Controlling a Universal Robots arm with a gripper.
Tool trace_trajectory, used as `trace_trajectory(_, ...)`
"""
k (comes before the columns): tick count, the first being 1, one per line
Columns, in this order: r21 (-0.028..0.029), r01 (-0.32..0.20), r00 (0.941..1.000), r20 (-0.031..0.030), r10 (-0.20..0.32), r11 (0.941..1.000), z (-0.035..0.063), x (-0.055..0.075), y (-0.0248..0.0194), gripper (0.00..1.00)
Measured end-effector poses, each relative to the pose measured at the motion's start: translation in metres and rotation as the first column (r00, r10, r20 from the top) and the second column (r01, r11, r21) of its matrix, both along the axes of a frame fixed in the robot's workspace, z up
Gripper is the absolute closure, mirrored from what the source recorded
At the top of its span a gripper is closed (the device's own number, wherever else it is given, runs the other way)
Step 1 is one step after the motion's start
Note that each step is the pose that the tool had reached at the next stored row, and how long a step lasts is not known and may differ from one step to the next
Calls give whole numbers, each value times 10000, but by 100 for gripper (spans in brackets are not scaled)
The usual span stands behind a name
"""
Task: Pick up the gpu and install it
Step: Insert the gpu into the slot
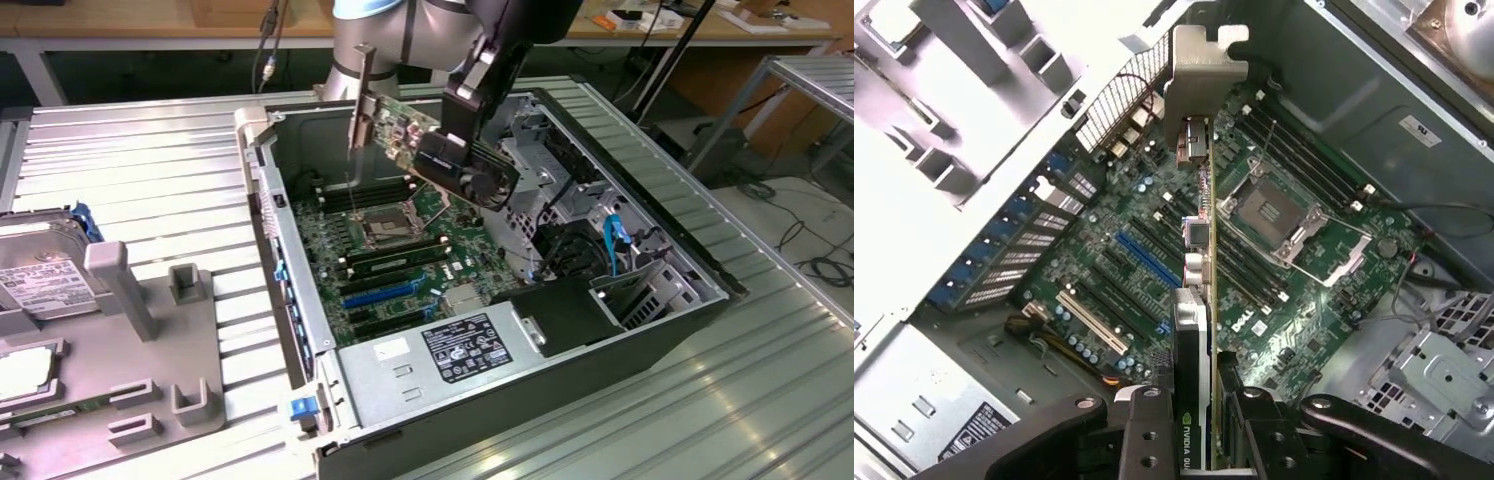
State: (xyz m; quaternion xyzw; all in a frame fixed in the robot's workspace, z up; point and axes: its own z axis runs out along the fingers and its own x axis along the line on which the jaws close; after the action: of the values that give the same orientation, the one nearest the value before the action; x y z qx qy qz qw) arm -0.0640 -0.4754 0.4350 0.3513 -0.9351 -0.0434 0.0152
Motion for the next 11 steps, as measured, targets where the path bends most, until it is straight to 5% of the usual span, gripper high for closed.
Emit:
trace_trajectory(6, 0, -864, 9963, 0, 864, 9963, 0, 42, 0, 73)
trace_trajectory(11, -1, -1849, 9828, 0, 1849, 9828, 0, 67, 0, 73)
